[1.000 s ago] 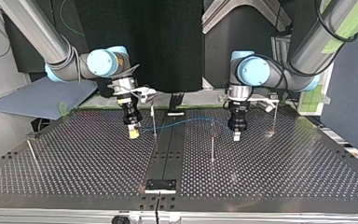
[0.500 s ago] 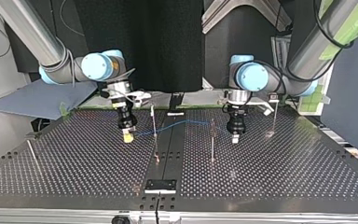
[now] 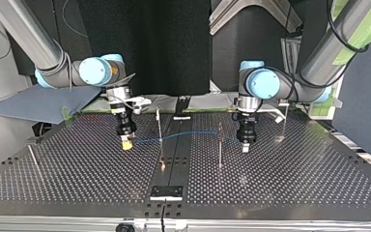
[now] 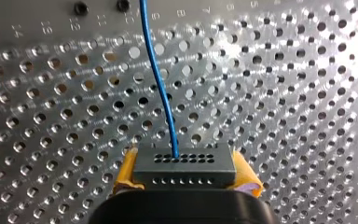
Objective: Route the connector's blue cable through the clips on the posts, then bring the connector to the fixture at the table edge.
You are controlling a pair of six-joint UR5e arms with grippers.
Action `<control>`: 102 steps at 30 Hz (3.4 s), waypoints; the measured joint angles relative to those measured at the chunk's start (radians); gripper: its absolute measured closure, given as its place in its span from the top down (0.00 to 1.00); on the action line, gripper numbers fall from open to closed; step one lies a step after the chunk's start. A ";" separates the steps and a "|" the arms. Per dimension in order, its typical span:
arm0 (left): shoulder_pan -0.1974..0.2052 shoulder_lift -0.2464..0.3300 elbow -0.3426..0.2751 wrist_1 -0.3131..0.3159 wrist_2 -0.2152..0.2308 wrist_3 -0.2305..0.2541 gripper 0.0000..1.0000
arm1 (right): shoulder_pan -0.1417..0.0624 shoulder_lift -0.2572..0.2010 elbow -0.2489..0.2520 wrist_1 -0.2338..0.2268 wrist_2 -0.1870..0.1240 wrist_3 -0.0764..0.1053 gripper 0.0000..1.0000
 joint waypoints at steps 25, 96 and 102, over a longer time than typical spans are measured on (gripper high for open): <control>-0.013 0.001 -0.001 -0.073 -0.096 0.001 1.00 | -0.005 0.003 -0.001 0.028 -0.015 -0.006 0.00; -0.083 0.190 -0.141 -0.185 0.068 -0.162 1.00 | 0.002 0.005 -0.001 0.050 -0.034 -0.001 0.00; -0.086 0.190 -0.141 -0.184 0.057 -0.123 1.00 | 0.002 0.006 -0.001 0.048 -0.034 0.000 0.00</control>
